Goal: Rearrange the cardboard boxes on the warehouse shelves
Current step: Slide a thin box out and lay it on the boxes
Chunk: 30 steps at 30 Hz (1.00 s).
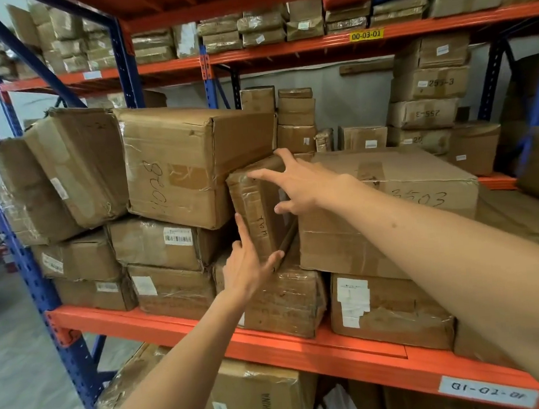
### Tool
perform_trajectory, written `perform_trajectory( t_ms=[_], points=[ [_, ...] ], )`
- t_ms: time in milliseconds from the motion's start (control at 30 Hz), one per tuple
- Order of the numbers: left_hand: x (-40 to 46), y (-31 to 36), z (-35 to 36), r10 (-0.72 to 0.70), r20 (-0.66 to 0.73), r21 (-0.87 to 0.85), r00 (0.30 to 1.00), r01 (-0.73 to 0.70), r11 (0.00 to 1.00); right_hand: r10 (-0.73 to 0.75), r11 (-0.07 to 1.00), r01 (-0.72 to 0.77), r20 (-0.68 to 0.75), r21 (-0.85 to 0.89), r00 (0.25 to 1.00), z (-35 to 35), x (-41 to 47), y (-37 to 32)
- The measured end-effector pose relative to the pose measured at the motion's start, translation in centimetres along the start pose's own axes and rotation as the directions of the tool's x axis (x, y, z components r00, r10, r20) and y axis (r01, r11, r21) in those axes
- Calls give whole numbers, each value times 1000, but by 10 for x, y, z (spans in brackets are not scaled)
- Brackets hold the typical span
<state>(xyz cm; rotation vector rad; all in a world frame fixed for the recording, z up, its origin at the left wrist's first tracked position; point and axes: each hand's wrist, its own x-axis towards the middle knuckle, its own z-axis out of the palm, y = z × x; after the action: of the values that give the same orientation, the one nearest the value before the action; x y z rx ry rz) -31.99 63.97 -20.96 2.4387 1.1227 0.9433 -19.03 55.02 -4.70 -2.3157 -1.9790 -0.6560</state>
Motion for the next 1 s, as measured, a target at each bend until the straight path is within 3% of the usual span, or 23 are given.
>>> perform_trajectory(
  t_ms=[200,367,633,800,900,1000],
  points=[
    [7,4,14,2,-34,-4,999,-2,1000,-12,999,14,38,-48,999,4,25,-1],
    [9,-2,17,79,-34,-132,996,-82,988,-69,995,76,89,-68,994,7,37,-8],
    [-4,-5,0,171,-72,-128,983,-179,976,-145,987,155,152,-54,978,-21,45,-3],
    [-7,1,-16,130,-125,-137,984,-147,980,-187,982,185,49,29,981,-36,35,4],
    [-1,7,-33,107,-132,-230,985,-135,964,-195,976,196,-21,99,981,-52,29,5],
    [1,15,-53,166,-169,-224,972,-202,954,-152,979,158,-54,132,987,-74,18,14]
  ],
)
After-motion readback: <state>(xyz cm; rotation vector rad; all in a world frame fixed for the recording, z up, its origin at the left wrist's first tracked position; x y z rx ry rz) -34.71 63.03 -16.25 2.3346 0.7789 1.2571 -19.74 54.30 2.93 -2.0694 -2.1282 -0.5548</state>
